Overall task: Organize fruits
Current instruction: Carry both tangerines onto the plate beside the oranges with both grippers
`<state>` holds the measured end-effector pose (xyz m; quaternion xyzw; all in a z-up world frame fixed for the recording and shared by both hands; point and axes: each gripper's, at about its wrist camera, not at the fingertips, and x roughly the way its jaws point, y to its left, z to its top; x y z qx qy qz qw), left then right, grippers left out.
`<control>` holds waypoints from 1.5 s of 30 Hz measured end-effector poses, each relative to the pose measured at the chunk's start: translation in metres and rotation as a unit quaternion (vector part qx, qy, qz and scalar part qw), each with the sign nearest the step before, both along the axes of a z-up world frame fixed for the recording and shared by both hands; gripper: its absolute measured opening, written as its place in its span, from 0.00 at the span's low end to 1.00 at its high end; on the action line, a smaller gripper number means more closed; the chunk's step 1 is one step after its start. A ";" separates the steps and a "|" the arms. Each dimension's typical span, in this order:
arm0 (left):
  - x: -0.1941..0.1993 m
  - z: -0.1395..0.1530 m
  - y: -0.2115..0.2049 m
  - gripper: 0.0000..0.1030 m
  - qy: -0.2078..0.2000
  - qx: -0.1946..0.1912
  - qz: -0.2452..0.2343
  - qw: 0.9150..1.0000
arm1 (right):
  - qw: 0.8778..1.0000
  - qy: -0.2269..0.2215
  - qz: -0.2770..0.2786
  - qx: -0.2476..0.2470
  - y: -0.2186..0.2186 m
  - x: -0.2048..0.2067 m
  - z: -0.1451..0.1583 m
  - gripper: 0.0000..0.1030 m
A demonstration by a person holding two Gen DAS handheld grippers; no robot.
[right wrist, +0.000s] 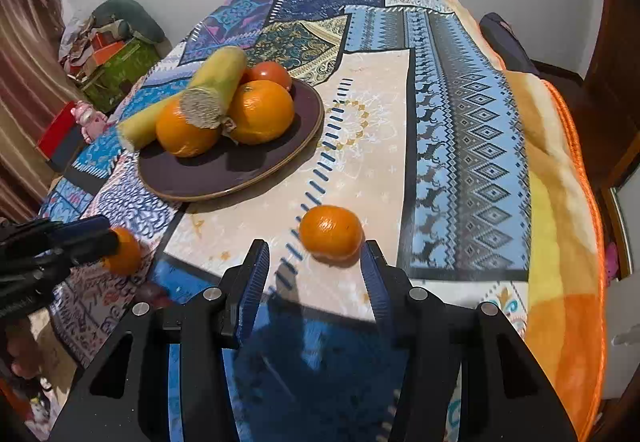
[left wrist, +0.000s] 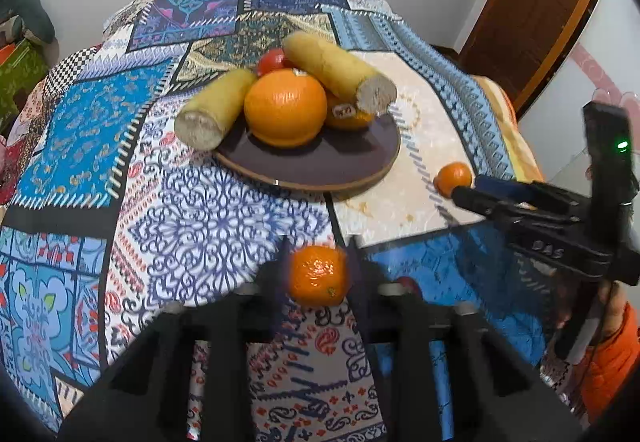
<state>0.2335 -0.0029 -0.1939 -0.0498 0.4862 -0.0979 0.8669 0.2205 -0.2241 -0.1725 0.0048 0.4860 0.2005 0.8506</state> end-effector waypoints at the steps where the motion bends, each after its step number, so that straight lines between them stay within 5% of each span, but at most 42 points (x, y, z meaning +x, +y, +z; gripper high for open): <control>1: 0.002 0.001 0.000 0.11 0.000 -0.002 0.000 1.000 | 1.000 0.003 -0.002 0.000 0.000 0.002 -0.002 0.43; 6: 0.011 -0.001 0.001 0.11 -0.001 0.000 -0.005 1.000 | 1.000 0.007 -0.007 0.005 -0.001 0.007 -0.008 0.35; 10: 0.011 -0.005 -0.003 0.30 -0.001 0.003 -0.009 1.000 | 1.000 0.000 -0.003 0.002 0.000 0.005 -0.007 0.33; 14: 0.015 -0.010 -0.008 0.37 0.000 0.006 -0.009 1.000 | 1.000 -0.005 0.005 -0.001 0.005 0.002 -0.005 0.32; 22: 0.011 -0.023 -0.026 0.35 0.025 0.002 -0.033 0.999 | 1.000 -0.016 0.018 0.003 0.010 -0.007 0.007 0.32; 45: 0.028 0.012 0.006 0.29 -0.030 -0.005 0.009 0.999 | 0.997 -0.030 0.059 0.031 0.064 0.014 0.015 0.32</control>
